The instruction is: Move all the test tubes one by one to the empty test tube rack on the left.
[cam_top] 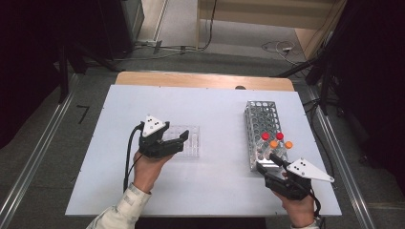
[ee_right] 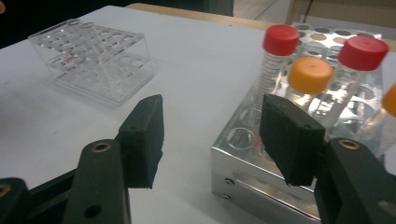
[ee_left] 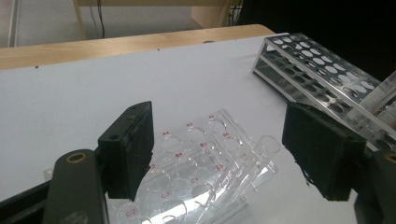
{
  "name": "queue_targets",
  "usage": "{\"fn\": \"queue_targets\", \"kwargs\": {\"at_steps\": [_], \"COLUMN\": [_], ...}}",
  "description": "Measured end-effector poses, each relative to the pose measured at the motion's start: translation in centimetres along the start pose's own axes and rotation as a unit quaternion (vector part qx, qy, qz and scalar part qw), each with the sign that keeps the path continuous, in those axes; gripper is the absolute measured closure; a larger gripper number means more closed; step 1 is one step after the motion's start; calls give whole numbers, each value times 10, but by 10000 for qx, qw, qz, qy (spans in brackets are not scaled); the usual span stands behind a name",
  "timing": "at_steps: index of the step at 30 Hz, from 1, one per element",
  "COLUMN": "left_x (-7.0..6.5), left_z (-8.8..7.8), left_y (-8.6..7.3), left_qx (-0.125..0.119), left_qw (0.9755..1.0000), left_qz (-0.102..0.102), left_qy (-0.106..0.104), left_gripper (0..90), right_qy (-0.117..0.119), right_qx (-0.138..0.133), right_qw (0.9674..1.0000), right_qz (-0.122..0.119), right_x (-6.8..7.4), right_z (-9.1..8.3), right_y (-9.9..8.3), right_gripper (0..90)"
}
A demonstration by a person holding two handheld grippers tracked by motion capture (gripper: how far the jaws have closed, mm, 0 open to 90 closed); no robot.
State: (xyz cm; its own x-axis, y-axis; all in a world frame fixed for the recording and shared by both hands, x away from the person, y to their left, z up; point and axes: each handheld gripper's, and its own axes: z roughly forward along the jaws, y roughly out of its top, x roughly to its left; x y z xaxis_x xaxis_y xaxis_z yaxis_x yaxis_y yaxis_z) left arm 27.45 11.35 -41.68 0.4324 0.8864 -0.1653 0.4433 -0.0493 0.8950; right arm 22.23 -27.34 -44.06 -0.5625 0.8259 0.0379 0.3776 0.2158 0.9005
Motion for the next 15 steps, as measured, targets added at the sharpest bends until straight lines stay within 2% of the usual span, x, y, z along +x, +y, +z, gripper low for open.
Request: {"fn": "queue_targets", "kwargs": {"at_steps": [7,15], "left_x": [0,-1], "left_z": [1,4], "left_y": [0,-1], "left_qx": [43,140], "left_qw": [10000,9997], "left_qz": [-7,-18], "left_qy": [-25,-175], "left_gripper": [198,144], "right_qy": [-370,-590], "right_qx": [-53,-19], "right_qw": [9991,9979], "right_qz": [200,278], "right_x": [-14,-25], "right_z": [3,18], "right_y": [-5,-8], "right_gripper": [401,474]}}
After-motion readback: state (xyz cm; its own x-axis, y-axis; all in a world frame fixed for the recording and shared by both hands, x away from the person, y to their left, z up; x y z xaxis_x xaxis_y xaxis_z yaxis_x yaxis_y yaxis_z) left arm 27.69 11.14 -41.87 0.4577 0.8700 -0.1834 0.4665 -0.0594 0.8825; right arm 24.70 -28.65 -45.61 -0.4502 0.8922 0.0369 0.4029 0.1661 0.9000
